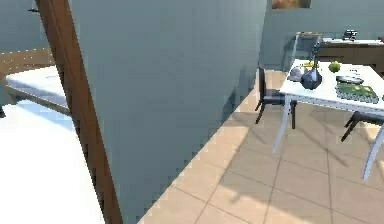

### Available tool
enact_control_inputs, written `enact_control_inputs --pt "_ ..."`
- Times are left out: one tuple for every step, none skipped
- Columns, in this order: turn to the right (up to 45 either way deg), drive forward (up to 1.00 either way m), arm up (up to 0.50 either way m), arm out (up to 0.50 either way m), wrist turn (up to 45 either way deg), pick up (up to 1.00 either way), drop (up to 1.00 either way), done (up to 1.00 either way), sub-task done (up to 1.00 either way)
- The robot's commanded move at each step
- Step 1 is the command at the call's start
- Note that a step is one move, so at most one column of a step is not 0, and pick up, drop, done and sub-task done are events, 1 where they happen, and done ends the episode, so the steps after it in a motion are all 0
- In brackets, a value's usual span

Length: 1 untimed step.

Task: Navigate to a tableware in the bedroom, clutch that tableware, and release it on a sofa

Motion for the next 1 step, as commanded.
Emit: enact_control_inputs --pt "-39.0 0.0 0.0 0.0 0.0 0.0 0.0 0.0 0.0"
